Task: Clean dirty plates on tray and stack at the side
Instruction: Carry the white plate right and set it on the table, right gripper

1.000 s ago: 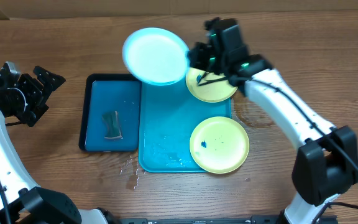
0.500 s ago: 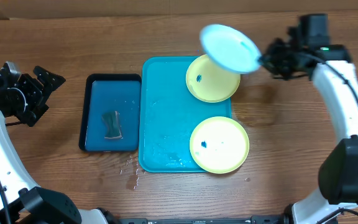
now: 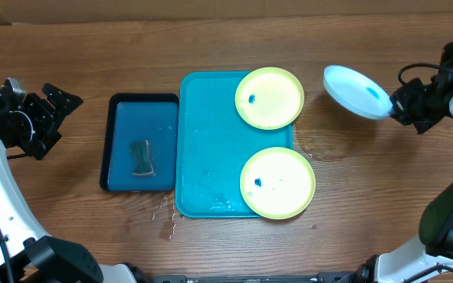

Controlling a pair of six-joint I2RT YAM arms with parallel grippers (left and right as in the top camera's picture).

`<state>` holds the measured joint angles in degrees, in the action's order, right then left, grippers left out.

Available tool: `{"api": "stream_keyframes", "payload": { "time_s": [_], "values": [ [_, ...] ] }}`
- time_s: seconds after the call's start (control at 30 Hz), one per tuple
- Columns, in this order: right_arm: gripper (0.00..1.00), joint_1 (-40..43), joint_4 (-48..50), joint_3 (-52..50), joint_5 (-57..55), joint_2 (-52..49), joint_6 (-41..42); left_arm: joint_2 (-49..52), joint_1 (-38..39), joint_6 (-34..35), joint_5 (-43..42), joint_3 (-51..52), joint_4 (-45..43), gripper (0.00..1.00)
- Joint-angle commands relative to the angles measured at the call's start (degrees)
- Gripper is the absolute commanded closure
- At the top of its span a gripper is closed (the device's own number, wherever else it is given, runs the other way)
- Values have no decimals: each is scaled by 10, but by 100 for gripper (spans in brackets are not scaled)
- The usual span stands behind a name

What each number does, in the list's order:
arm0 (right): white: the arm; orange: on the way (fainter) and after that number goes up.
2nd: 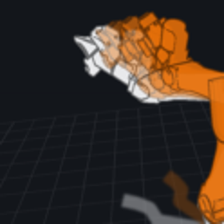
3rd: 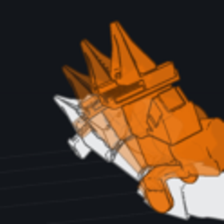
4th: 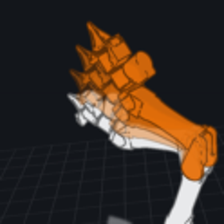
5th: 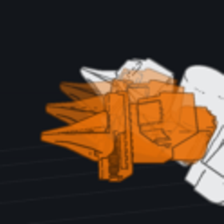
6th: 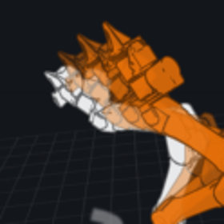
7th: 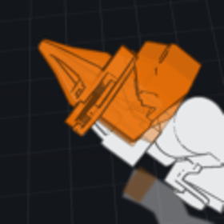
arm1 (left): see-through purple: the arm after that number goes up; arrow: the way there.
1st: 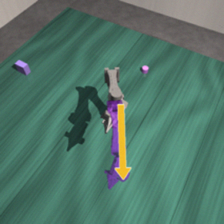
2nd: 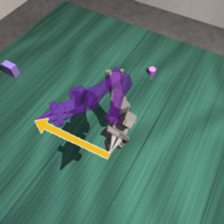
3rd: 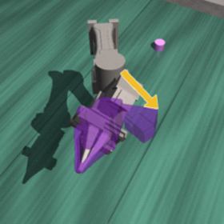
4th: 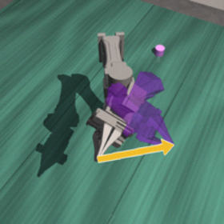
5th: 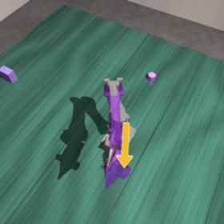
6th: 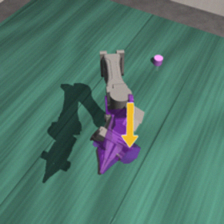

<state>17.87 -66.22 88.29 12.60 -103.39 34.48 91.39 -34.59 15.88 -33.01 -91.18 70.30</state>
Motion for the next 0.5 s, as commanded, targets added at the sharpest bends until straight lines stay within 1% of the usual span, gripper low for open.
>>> {"api": "stream_keyframes", "payload": {
  "time_s": [0.0, 0.13, 0.2, 0.47],
  "values": [
    [96, -4, -3, -9, -40, 20, 0, -3, 1, -17, -9, -9, 0, 0],
    [96, -5, 1, -40, -72, 19, 2, -3, 1, -17, -9, -9, -1, 0],
    [96, -5, 3, -55, -94, 18, 19, -3, 1, -17, -9, -9, -1, 0],
    [96, -7, 51, -121, -94, 17, 20, -3, 1, -17, -9, -9, -1, 0]
  ]
}}
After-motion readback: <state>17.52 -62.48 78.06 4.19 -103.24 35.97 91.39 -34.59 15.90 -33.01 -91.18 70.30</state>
